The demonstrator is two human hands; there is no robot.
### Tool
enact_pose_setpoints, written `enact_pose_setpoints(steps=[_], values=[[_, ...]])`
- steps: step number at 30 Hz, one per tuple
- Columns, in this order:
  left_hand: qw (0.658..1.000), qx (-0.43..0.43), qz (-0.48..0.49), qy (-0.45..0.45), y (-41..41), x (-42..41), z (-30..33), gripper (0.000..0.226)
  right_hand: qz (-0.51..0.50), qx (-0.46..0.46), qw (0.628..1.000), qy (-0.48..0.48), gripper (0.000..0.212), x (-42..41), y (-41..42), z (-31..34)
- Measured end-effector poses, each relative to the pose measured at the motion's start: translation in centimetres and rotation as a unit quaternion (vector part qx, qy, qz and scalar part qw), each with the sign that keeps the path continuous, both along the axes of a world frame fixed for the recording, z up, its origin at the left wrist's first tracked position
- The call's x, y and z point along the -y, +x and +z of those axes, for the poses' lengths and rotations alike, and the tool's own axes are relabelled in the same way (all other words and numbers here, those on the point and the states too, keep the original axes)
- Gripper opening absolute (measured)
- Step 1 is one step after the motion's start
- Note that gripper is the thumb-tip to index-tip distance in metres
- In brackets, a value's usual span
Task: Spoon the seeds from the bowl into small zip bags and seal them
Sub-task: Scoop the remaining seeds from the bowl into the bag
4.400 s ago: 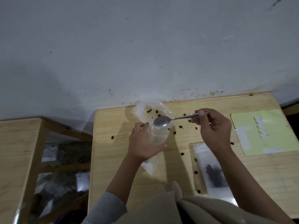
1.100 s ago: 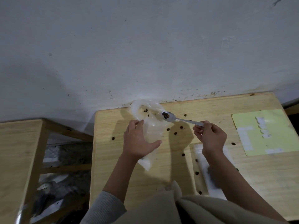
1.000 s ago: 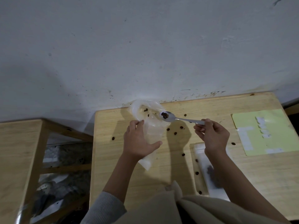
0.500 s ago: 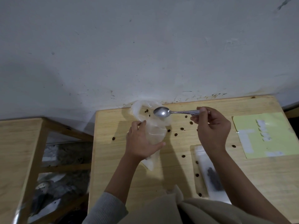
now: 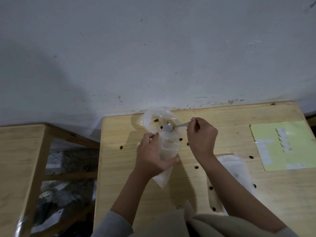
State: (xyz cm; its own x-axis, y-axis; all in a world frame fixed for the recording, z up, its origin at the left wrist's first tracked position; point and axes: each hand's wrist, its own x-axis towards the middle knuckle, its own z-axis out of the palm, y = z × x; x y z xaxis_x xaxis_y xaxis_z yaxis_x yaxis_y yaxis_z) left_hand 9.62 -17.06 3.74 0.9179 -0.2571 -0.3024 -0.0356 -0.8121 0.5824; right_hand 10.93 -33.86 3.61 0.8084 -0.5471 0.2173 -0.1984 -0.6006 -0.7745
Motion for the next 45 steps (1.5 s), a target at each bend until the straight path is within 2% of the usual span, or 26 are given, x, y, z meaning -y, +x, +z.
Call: enact_pose_setpoints(steps=[3, 5, 8, 11, 24, 28, 33, 38, 41, 43, 45], values=[[1.000, 0.001, 0.004, -0.011, 0.0, 0.0, 0.0, 0.113, -0.029, -0.019, 0.999, 0.041, 0.040, -0.3, 0.0, -0.9], [1.000, 0.002, 0.008, -0.018, 0.0, 0.0, -0.1, 0.113, -0.066, -0.031, 0.992, 0.102, 0.038, -0.5, -0.1, -0.9], [1.000, -0.004, 0.014, -0.025, 0.0, 0.0, -0.2, 0.116, -0.147, -0.051, 0.958, 0.242, 0.039, -0.9, 0.0, -1.3], [0.999, 0.000, 0.021, -0.033, -0.1, 0.0, -0.2, 0.117, -0.195, -0.060, 0.920, 0.333, 0.041, -1.3, -0.2, -1.7], [0.998, 0.014, 0.042, -0.034, 0.4, -0.2, -0.4, 0.115, -0.262, -0.071, 0.875, 0.400, 0.027, -0.8, -0.3, -1.4], [0.998, 0.015, 0.041, -0.034, 0.5, -0.2, -0.6, 0.115, -0.263, -0.064, 0.879, 0.393, 0.027, -0.4, -0.8, -1.3], [0.999, 0.012, 0.030, -0.036, 0.4, 0.1, -0.4, 0.114, -0.213, -0.041, 0.913, 0.345, 0.034, -0.8, -0.6, -1.1], [0.999, 0.016, 0.019, -0.039, 0.4, 0.3, -0.3, 0.113, -0.112, -0.016, 0.975, 0.189, 0.035, -1.5, 0.2, -0.8], [0.999, 0.016, 0.015, -0.042, 0.5, 0.2, -0.3, 0.113, -0.051, -0.001, 0.994, 0.095, 0.036, -1.5, 0.7, -1.1], [0.999, 0.017, 0.017, -0.047, 0.5, 0.2, -0.4, 0.113, -0.029, -0.002, 0.997, 0.073, 0.036, -1.3, 1.0, -1.4], [0.999, 0.014, 0.017, -0.047, 0.6, 0.1, -0.5, 0.114, -0.030, -0.011, 0.995, 0.091, 0.034, -1.3, 1.2, -1.4]])
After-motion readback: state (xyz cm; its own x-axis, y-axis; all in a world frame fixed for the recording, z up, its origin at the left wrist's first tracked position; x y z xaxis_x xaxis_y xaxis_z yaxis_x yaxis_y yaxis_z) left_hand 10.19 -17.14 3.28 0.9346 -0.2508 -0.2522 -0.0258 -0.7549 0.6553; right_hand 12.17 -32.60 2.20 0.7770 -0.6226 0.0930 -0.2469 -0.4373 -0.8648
